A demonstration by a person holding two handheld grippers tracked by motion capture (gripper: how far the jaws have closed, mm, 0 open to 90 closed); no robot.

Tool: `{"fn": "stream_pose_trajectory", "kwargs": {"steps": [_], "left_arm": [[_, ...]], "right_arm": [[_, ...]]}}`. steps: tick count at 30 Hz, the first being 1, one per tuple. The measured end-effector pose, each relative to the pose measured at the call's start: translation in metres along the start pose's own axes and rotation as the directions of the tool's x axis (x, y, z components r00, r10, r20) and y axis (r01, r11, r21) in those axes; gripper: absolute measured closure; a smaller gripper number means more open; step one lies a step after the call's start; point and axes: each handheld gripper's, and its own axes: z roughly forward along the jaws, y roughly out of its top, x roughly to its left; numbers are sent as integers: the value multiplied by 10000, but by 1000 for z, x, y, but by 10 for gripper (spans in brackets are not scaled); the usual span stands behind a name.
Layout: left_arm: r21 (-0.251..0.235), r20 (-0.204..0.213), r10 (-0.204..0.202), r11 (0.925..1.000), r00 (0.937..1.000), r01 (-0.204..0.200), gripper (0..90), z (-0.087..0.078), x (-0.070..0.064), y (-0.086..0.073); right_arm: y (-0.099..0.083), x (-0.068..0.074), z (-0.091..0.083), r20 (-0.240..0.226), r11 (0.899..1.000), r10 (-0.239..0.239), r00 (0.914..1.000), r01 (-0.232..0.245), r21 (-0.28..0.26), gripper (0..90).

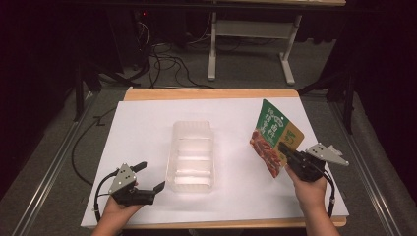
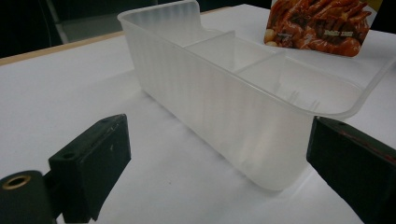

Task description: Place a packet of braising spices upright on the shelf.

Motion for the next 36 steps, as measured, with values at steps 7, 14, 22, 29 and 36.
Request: {"fn": "stream_pose_trajectory", "kwargs": {"steps": [7,14,22,29,36], "left_arm": [[-10,-3,-3,10000,10000,3,69,0,0,0],[-18,-18,5,10000,10000,-5,69,-1,0,0],[-41,-20,-1,10000,10000,1,69,-1,0,0],[-73,-27,36,10000,10000,-36,70,-2,0,1],[-63,46,67,10000,10000,-67,69,-2,-1,1]], "right_arm": [[5,-1,-6,-185,9996,-59,9998,54,-292,900],[9,0,-11,-484,9987,-148,9987,124,-489,900],[15,8,-13,-1014,9970,-272,9945,196,-755,900],[19,23,-9,-1751,9964,-362,9839,221,-819,900],[29,44,5,-2378,9943,-684,9689,467,-959,900]]}}
